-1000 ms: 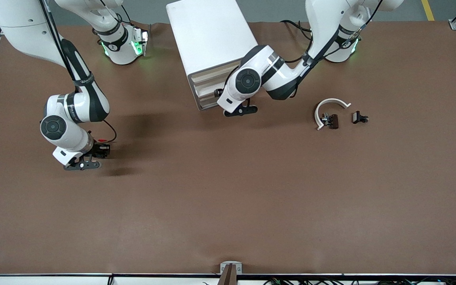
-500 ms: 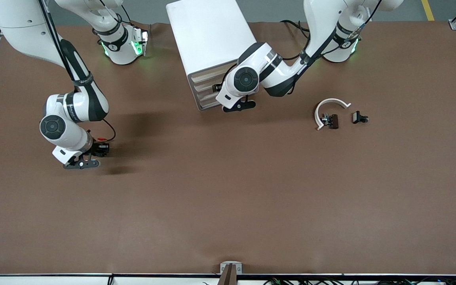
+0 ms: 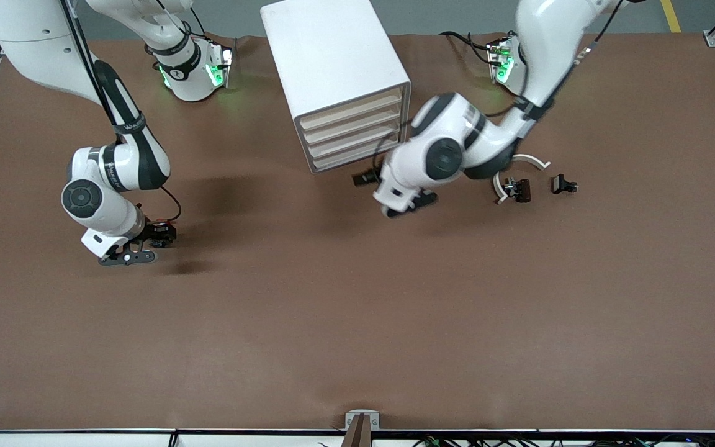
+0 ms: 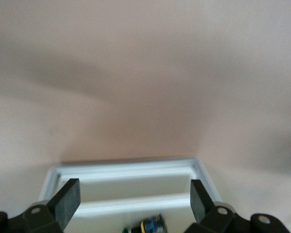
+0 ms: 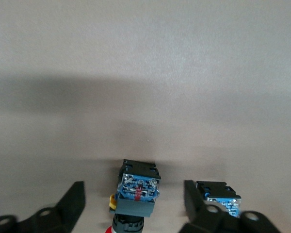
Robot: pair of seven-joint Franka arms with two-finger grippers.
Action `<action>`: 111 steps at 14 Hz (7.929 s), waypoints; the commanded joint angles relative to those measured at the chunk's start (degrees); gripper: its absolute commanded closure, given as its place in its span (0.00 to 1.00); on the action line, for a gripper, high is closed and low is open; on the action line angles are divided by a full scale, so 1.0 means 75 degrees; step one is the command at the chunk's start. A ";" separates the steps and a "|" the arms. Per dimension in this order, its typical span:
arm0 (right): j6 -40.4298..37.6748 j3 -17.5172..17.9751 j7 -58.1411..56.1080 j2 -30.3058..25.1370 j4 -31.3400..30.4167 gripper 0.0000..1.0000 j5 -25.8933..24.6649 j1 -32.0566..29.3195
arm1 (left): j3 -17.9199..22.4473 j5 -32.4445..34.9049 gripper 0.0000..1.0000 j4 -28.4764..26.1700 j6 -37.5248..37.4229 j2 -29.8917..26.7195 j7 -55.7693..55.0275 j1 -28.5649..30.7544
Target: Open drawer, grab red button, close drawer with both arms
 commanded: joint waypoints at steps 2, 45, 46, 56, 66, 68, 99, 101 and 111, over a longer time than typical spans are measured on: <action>-0.0965 0.0176 0.0234 -0.0902 0.0122 0.00 -0.0176 0.0343 | -0.0109 0.1023 0.00 0.1060 -0.0957 -0.0107 0.0008 0.1240; -0.5598 0.0152 0.7477 -0.1431 0.4483 0.00 0.1594 0.4096 | 0.3618 0.2022 0.00 0.0547 -0.4462 -0.4782 0.5950 0.1091; -0.5598 0.0152 0.7477 -0.1419 0.4483 0.00 0.1594 0.4096 | 0.3560 0.2011 0.00 0.0558 -0.4462 -0.4771 0.5950 0.1103; -0.5598 0.0152 0.7477 -0.1408 0.4495 0.00 0.1594 0.4084 | 0.3454 0.2010 0.00 0.0570 -0.4427 -0.4689 0.5938 0.1091; -0.5586 0.0152 0.7536 -0.1396 0.4495 0.00 0.1606 0.4096 | 0.3372 0.1999 0.00 0.0570 -0.4333 -0.4595 0.5938 0.1079; -0.5574 0.0117 0.7350 -0.1326 0.4495 0.00 0.1605 0.3839 | 0.3337 0.2010 0.00 0.0558 -0.4333 -0.4607 0.5938 0.1091; -0.7004 0.0094 -0.0456 -0.3177 0.4670 0.00 0.1465 -0.0170 | 0.3337 0.2010 0.00 0.0547 -0.4415 -0.4630 0.5974 0.1115; -0.7016 0.0094 -0.0445 -0.3177 0.4705 0.00 0.1442 -0.0170 | 0.3313 0.2010 0.00 0.0547 -0.4416 -0.4642 0.5938 0.1103; -0.7039 0.0152 -0.0223 -0.3072 0.4776 0.00 0.1570 -0.0253 | 0.3055 0.2010 0.00 0.0593 -0.4427 -0.4665 0.5937 0.1138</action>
